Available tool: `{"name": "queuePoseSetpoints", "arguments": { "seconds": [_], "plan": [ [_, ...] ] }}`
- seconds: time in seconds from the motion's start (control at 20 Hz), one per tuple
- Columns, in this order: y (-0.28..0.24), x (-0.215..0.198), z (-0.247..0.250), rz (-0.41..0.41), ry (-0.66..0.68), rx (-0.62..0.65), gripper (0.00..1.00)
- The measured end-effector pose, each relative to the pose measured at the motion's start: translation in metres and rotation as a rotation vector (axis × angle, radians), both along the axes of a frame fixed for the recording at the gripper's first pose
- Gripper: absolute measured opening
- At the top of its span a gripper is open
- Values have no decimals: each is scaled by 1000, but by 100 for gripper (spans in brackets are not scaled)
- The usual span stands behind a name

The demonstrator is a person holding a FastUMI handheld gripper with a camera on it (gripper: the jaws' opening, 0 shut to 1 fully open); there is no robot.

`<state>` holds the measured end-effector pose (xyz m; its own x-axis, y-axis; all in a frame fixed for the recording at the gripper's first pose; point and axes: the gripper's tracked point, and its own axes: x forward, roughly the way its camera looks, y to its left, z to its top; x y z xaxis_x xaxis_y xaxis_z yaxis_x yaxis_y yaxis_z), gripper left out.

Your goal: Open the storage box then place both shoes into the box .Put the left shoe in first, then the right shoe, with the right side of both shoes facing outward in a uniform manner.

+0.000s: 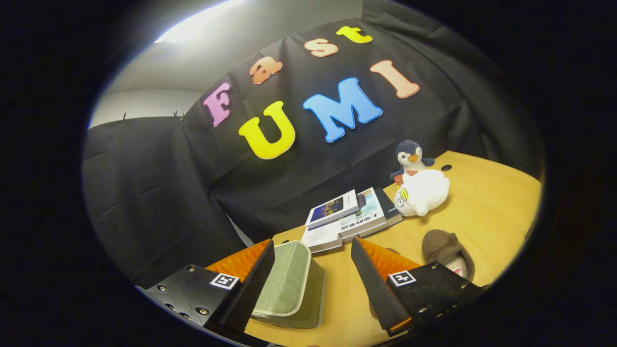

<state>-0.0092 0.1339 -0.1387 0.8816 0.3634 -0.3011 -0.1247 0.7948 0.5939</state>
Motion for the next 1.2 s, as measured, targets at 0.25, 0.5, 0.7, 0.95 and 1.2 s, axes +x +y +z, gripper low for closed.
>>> {"name": "queuePoseSetpoints", "arguments": {
  "seconds": [0.25, 0.5, 0.7, 0.95, 1.2],
  "plan": [
    [24, -5, -32, 43, 109, 156, 97],
    [49, -11, -57, 82, 213, 309, 97],
    [64, -16, -76, 107, 287, 405, 97],
    [82, -21, -98, 117, 369, 520, 97],
    [96, -26, -117, 117, 445, 618, 97]
  ]
}}
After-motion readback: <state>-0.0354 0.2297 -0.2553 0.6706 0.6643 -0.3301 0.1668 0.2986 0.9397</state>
